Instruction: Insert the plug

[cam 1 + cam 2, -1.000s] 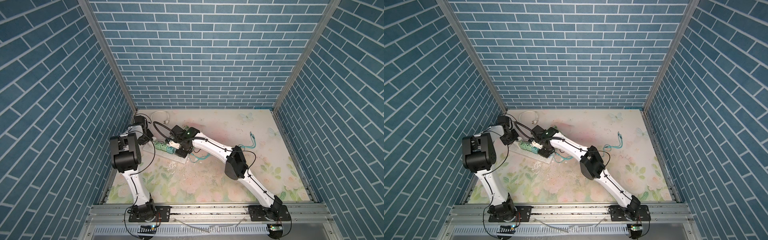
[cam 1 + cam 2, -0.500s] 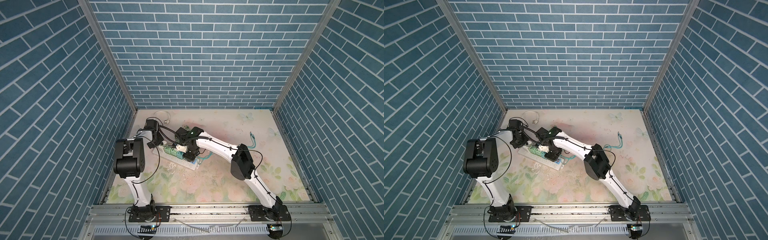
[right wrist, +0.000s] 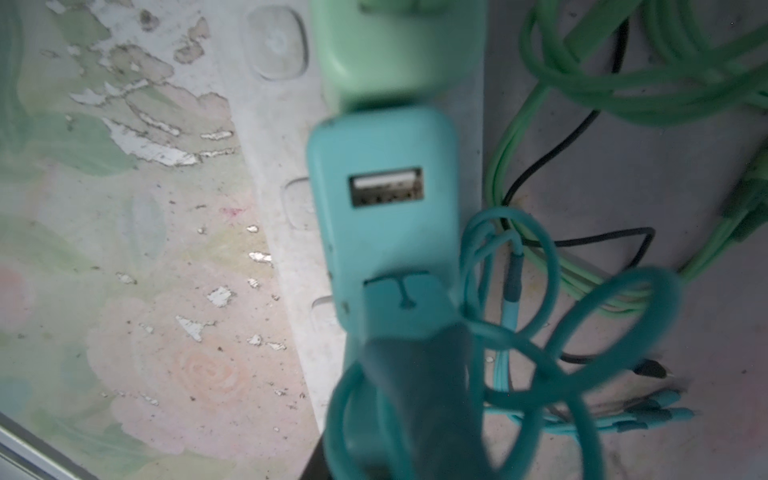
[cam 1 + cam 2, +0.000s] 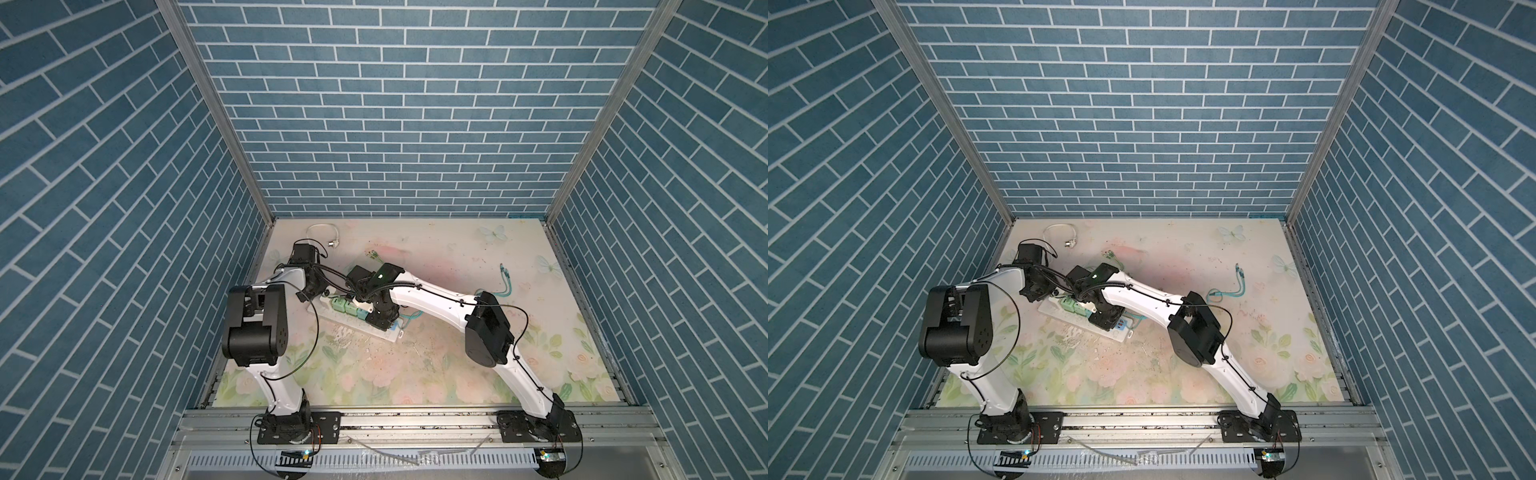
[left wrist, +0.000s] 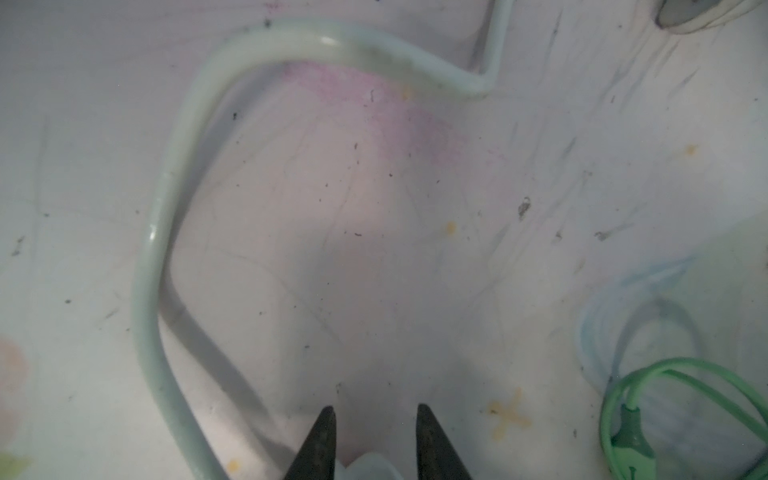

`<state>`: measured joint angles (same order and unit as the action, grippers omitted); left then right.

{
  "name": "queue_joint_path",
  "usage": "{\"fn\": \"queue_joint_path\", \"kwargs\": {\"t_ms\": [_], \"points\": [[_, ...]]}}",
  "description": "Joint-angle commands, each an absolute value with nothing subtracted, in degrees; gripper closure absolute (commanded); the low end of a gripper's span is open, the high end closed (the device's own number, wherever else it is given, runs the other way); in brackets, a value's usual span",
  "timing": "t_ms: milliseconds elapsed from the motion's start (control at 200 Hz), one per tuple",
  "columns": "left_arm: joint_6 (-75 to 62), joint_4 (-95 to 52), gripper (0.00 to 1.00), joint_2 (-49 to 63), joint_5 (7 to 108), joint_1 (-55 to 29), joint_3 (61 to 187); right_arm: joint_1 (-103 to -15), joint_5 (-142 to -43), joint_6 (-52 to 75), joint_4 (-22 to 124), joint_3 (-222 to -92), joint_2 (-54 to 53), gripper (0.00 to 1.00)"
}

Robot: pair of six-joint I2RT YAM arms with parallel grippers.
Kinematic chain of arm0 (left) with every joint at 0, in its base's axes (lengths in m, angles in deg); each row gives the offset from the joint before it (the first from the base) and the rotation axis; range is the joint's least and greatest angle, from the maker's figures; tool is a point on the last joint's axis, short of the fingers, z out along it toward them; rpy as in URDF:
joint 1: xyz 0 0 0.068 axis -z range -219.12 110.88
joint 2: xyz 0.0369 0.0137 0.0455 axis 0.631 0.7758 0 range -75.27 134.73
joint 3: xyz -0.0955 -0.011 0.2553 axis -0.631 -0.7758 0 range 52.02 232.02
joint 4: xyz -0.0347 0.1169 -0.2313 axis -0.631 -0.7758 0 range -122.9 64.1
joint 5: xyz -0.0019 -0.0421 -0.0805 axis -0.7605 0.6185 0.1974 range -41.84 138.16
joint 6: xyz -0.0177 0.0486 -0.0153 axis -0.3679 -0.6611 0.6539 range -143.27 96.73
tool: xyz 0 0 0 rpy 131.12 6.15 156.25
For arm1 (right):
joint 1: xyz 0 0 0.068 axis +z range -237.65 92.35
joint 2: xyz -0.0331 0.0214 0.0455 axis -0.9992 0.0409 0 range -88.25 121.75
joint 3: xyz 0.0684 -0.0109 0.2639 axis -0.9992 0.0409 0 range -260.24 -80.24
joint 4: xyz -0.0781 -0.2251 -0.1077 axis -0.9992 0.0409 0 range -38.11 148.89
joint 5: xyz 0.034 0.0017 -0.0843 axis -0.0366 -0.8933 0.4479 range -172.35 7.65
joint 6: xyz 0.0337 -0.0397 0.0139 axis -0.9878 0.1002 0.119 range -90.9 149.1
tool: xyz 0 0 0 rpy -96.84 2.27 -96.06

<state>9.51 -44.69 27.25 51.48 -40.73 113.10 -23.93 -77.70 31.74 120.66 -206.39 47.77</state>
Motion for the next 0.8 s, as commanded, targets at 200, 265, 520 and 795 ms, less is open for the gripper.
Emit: {"fn": "queue_joint_path", "kwargs": {"t_ms": [200, 265, 520, 795], "points": [[8.37, -49.55, 0.65, 23.45, 57.55, -39.55, 111.14, -23.63, -80.42, 35.18, 123.79, -208.87, 58.82, 1.00], [8.37, -49.38, 0.65, 22.56, 57.61, -39.90, 110.83, -23.57, -81.99, 35.85, 124.27, -208.59, 58.97, 1.00], [8.20, -51.01, 0.63, 19.58, 56.72, -40.52, 110.82, -21.78, -84.09, 38.58, 127.12, -210.22, 62.51, 1.00], [7.69, -52.40, 0.62, 15.80, 55.82, -41.17, 110.39, -21.42, -81.15, 38.42, 128.31, -213.72, 63.76, 1.00]]}}
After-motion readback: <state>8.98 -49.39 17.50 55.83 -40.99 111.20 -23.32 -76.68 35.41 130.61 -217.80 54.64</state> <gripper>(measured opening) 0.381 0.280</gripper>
